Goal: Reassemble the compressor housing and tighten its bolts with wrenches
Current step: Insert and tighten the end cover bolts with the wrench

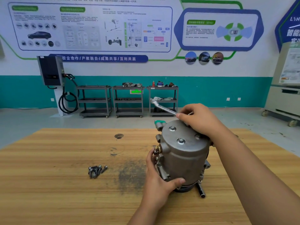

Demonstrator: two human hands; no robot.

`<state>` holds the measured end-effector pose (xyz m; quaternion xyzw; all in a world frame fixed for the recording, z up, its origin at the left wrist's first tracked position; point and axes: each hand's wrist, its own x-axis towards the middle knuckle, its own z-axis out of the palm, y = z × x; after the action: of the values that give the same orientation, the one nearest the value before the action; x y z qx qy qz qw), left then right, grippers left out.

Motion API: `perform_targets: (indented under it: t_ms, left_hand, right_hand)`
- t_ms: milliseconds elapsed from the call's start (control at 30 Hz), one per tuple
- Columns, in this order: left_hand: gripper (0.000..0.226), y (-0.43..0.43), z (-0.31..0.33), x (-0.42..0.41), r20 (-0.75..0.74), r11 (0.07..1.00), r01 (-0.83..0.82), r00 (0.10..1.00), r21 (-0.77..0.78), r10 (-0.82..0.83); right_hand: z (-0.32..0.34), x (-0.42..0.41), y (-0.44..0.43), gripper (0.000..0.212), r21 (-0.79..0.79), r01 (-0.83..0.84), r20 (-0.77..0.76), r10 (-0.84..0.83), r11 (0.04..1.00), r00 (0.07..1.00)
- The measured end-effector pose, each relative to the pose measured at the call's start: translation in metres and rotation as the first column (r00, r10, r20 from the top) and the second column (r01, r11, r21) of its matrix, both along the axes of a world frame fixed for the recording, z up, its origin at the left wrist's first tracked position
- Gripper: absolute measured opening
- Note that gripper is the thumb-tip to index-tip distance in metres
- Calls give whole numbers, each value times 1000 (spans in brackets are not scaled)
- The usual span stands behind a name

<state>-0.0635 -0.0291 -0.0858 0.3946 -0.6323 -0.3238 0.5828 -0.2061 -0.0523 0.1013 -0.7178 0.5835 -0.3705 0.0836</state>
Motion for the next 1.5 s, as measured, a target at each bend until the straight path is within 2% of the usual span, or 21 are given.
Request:
perform_targets:
  t_ms: [100, 200, 267, 367, 433, 500, 600, 633, 667, 767, 800, 867, 933, 1000, 1100, 1200, 1400, 1500]
  left_hand:
    - [112, 0, 1, 0, -10, 1000, 11, 1000, 6, -11]
    - [110, 1, 3, -1, -5, 1000, 4, 1000, 9, -4]
    - [109, 3, 3, -2, 0, 1000, -1, 1000, 2, 1]
    - [109, 4, 4, -3, 11, 1000, -12, 1000, -10, 12]
    - [110, 3, 5, -3, 14, 1000, -13, 1000, -8, 13]
    - [111, 3, 5, -4, 24, 1000, -19, 1000, -3, 19]
    - [110, 1, 5, -3, 19, 1000, -11, 1000, -5, 11]
    - [110, 1, 5, -3, 17, 1000, -9, 1000, -1, 9]
    - [109, 1, 6, -3, 15, 1000, -8, 1000, -2, 8]
    - [109, 1, 6, -2, 15, 1000, -15, 1000, -12, 15]
    - [109, 1, 6, -2, 16, 1000, -18, 1000, -12, 19]
    - [108, 1, 6, -2, 17, 1000, -29, 999, -11, 29]
    - [107, 2, 7, -2, 18, 999, -34, 999, -8, 34]
    - [107, 2, 7, -2, 10, 999, -31, 999, -9, 31]
    - [108, 2, 6, -2, 14, 1000, -25, 1000, -15, 25]
    - [108, 1, 5, -2, 8, 1000, -19, 1000, -8, 19]
    - [107, 0, 3, -1, 18, 999, -36, 999, -8, 36]
    - [109, -2, -1, 0, 23, 999, -33, 999, -19, 34]
  right_hand:
    - [-5, -9, -1, 20, 14, -2, 128, 0, 1000, 992]
    - [-14, -18, -2, 22, 44, 57, 282, -67, 997, 957]
    - [-18, -26, 0, 25, 126, 47, 469, -101, 991, 877]
    - [-25, -39, 5, 24, 241, -71, 691, -120, 968, 713]
    - [-32, -45, 9, 12, 180, -169, 839, -62, 969, 541]
    - [-40, -50, 15, 10, 53, -225, 922, 39, 973, 386]
    - [-54, -56, 27, 16, -164, -229, 928, 229, 959, 294]
    - [-59, -57, 31, 18, -221, -223, 910, 283, 950, 304]
    - [-65, -56, 36, 21, -263, -199, 876, 320, 944, 360]
    - [-78, -53, 50, 27, -349, -70, 650, 295, 935, 700]
    - [-80, -50, 54, 28, -382, -75, 554, 293, 921, 779]
    - [-78, -44, 60, 27, -445, -121, 360, 301, 887, 883]
    - [-70, -37, 61, 34, -472, -114, 195, 230, 874, 953]
    - [-59, -29, 58, 36, -453, -123, 71, 173, 883, 982]
    - [-42, -19, 50, 22, -408, -160, -78, 141, 899, 987]
    - [-29, -11, 36, 17, -367, -144, -166, 88, 919, 982]
    - [-16, -6, 10, 13, -173, -61, -95, 45, 983, 994]
    - [-15, -12, 4, 8, -88, -106, 19, 108, 990, 994]
